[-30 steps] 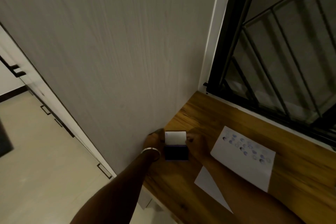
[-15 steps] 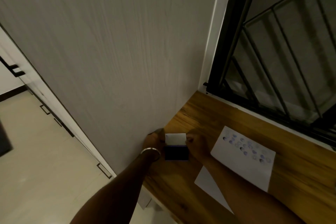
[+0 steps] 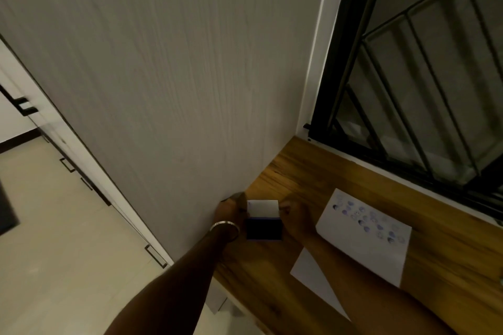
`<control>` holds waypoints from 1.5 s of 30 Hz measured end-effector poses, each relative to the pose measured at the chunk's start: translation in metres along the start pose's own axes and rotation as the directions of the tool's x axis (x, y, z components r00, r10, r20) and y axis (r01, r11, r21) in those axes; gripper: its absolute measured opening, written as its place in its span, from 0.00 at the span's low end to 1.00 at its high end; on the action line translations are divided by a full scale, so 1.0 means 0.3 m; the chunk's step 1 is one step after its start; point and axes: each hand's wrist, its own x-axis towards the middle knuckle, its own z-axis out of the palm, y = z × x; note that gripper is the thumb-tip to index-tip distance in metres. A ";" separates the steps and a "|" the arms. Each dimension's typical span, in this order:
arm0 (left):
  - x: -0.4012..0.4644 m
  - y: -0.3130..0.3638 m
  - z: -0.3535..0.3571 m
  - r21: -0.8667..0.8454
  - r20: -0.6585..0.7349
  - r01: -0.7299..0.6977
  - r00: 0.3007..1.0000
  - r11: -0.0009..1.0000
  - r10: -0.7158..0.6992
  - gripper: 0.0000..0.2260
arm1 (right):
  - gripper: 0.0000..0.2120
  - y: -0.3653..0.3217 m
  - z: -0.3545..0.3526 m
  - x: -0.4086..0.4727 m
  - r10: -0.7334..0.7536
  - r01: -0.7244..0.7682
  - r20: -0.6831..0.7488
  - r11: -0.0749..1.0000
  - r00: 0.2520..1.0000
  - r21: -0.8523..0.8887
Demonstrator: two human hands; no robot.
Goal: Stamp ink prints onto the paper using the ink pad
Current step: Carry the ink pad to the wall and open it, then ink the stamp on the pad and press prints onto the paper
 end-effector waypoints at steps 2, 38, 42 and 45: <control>0.002 0.005 -0.001 0.027 -0.009 0.008 1.000 1.000 -0.007 0.17 | 0.09 -0.001 -0.005 -0.002 0.007 -0.007 0.002 1.000 1.000 0.001; -0.053 0.786 0.541 0.049 0.325 -0.656 0.724 0.753 0.609 0.18 | 0.13 0.519 -0.674 -0.449 0.434 -0.549 -0.369 0.775 0.822 -0.312; -0.114 0.900 0.630 0.012 0.383 -0.703 0.660 0.711 0.646 0.18 | 0.15 0.609 -0.757 -0.557 0.517 -0.653 -0.420 0.692 0.746 -0.308; -0.151 0.953 0.678 -0.021 0.425 -0.711 0.630 0.703 0.650 0.18 | 0.14 0.651 -0.788 -0.612 0.541 -0.702 -0.457 0.619 0.706 -0.352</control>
